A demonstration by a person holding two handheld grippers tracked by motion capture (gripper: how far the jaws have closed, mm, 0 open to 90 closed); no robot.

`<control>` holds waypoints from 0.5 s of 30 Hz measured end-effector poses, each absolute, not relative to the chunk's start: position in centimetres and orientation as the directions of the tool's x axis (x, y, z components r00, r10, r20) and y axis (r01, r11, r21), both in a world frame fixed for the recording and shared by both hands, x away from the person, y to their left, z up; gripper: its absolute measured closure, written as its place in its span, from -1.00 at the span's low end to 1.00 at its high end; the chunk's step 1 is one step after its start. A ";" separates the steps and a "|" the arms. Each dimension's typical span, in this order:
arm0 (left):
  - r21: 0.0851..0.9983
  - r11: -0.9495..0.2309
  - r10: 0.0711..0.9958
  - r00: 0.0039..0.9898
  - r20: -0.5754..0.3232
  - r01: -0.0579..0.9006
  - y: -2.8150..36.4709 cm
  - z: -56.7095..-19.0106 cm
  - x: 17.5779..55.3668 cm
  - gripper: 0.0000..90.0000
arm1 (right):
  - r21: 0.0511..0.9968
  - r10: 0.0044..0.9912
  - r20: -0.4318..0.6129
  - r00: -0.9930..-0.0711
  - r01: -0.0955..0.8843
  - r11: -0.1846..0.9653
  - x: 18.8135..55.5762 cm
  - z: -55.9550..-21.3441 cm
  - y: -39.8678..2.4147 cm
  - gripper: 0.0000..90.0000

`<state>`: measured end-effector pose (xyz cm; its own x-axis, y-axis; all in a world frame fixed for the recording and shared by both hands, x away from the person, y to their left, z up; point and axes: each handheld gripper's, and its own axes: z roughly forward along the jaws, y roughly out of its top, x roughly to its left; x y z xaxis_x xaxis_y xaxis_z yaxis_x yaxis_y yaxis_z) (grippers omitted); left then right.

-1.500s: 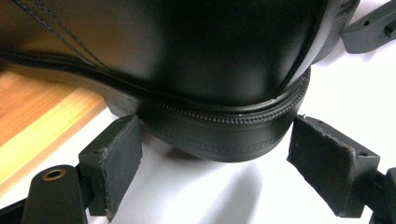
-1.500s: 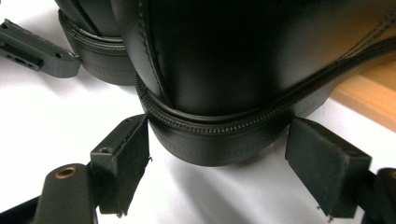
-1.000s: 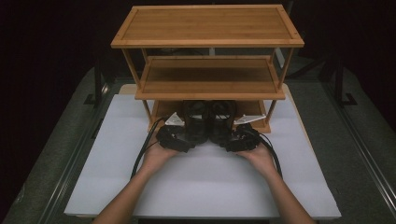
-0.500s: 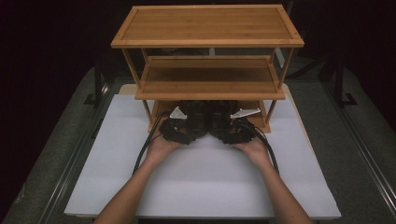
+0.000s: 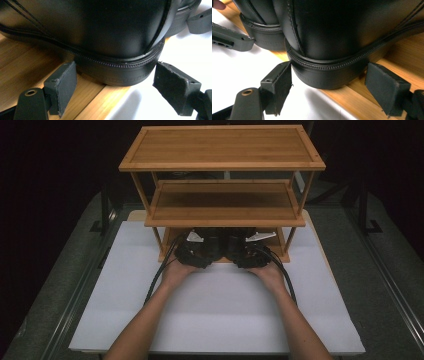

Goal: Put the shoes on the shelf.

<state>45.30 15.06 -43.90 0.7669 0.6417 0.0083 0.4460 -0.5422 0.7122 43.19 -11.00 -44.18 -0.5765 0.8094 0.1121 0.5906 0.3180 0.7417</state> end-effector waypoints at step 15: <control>0.708 -0.534 0.645 0.764 -0.013 0.462 15.3 -44.4 45.6 -0.60 | 0.722 0.818 0.126 -0.561 0.617 0.312 43.5 -44.9 -11.0 -0.54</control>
